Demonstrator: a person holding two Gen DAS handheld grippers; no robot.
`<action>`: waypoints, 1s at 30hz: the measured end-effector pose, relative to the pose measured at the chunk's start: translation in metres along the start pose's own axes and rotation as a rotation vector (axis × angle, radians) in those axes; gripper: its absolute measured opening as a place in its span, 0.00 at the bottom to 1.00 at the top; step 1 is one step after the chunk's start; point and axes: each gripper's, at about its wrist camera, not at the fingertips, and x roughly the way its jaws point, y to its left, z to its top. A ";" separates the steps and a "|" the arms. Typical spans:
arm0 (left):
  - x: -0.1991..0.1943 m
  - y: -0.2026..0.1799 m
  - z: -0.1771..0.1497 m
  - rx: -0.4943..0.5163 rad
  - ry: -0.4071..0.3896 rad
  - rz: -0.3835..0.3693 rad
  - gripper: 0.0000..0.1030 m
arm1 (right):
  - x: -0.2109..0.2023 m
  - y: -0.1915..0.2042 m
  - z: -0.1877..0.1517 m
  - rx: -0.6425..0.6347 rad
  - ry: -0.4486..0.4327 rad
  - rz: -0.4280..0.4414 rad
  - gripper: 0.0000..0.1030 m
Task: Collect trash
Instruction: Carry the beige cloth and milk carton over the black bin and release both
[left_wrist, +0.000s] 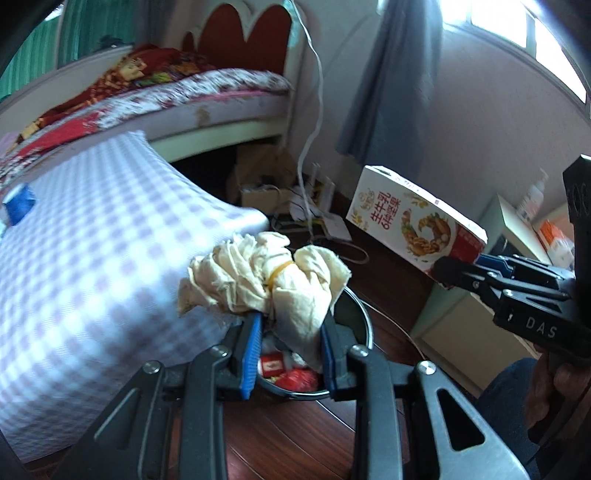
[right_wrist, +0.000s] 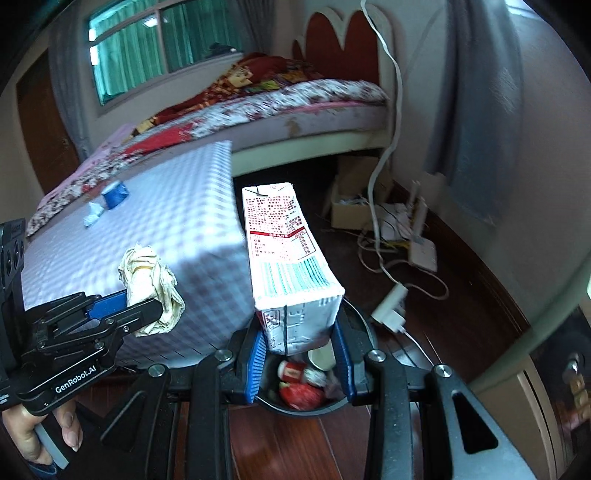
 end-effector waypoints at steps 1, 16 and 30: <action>0.004 -0.002 -0.001 0.001 0.008 -0.002 0.28 | 0.002 -0.005 -0.004 0.008 0.009 -0.004 0.34; 0.074 -0.012 -0.012 0.003 0.155 -0.044 0.28 | 0.059 -0.044 -0.044 0.040 0.177 -0.004 0.34; 0.116 0.000 -0.024 -0.050 0.233 -0.050 0.28 | 0.124 -0.037 -0.051 -0.007 0.289 0.014 0.34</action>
